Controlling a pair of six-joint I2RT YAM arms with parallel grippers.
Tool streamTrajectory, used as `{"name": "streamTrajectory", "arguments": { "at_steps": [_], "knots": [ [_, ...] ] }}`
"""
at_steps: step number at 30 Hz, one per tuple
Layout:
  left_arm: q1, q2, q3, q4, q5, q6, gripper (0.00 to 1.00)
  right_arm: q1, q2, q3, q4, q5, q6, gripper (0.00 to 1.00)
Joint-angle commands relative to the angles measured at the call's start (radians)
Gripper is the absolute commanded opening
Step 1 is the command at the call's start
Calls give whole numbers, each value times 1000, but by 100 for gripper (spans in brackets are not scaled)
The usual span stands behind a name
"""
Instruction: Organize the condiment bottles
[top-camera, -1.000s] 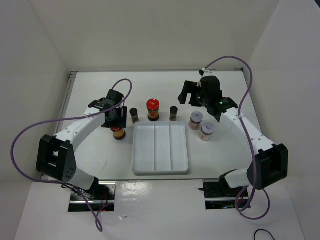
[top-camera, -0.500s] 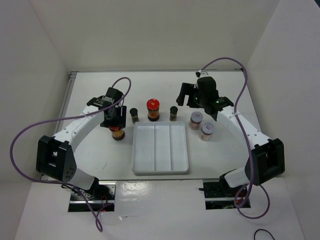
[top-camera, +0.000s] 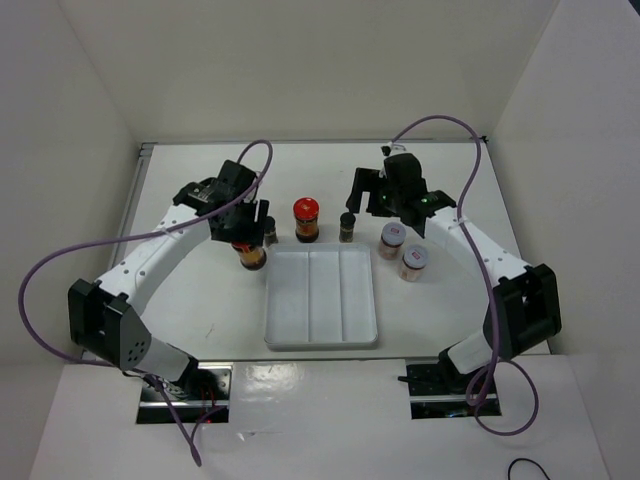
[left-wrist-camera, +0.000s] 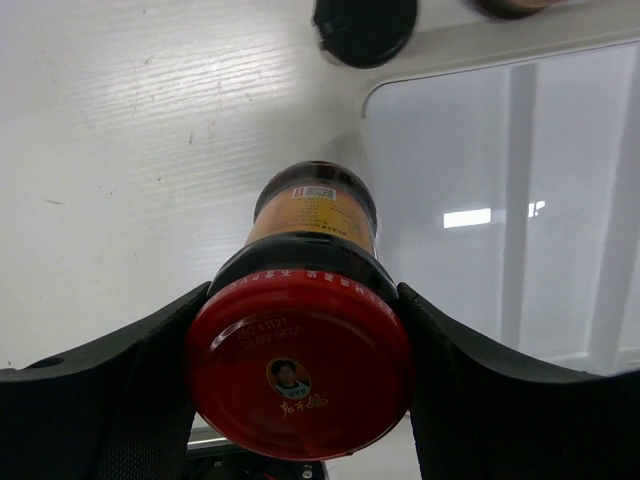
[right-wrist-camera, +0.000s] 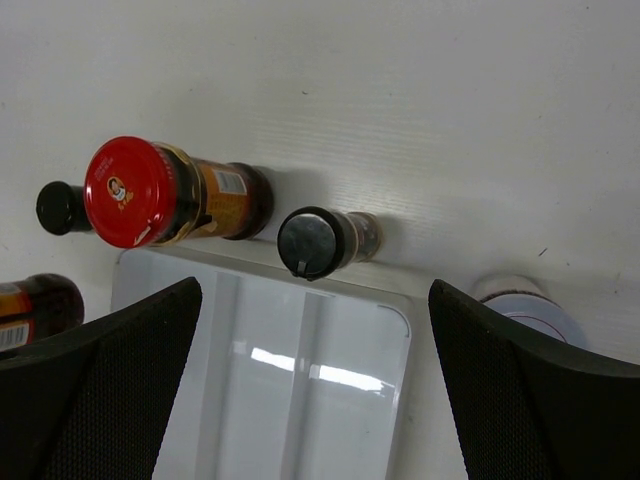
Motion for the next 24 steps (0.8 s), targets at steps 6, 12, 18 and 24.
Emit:
{"name": "streamTrajectory", "arguments": {
  "at_steps": [6,12,18,24],
  "knots": [
    [-113,-4,158,-11,67,23,43,18,19,68,11,56,5,99],
    [-193,65,194,9,45,14,43,9,19,102,-9,96,5,99],
    [-213,117,194,55,45,5,43,-57,-26,91,-38,107,5,99],
    [-256,137,183,64,36,-14,41,-117,-58,41,-38,107,-5,99]
  ]
}}
